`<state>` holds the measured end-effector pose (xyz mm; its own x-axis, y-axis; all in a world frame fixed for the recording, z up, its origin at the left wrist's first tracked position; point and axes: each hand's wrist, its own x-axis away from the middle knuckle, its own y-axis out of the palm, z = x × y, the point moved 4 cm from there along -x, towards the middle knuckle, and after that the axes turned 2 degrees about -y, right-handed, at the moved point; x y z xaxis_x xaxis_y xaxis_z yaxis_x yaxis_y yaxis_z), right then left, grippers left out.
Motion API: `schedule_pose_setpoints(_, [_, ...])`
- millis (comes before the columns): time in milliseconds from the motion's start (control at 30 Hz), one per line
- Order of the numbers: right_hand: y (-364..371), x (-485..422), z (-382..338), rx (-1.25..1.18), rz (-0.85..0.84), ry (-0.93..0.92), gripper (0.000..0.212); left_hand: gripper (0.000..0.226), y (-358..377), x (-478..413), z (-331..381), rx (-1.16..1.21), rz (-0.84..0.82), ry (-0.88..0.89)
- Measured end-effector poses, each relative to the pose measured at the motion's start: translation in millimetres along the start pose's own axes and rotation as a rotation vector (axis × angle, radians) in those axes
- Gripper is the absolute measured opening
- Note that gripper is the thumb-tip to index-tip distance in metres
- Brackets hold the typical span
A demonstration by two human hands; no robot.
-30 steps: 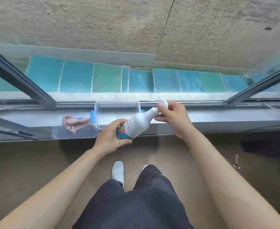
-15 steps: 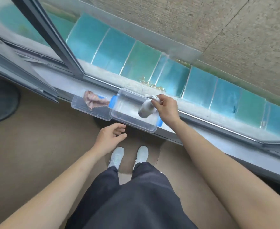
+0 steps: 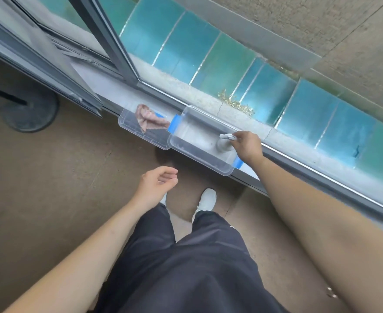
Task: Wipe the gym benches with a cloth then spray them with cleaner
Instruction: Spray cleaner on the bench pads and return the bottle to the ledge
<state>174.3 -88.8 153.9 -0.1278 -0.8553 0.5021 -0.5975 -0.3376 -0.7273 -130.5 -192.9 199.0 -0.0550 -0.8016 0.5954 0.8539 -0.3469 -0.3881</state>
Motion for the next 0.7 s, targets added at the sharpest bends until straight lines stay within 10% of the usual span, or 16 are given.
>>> schedule_pose_setpoints(433, [50.3,47.7,-59.4,-0.027,0.485,0.007,0.034,0.017,-80.0,-153.5,-25.1,-0.371,-0.096,0.042])
schedule_pose_setpoints(700, [167.8,40.5,-91.8,0.012,0.127,0.254,0.044,0.035,-103.5,-265.9,-35.7,-0.713,-0.122,0.231])
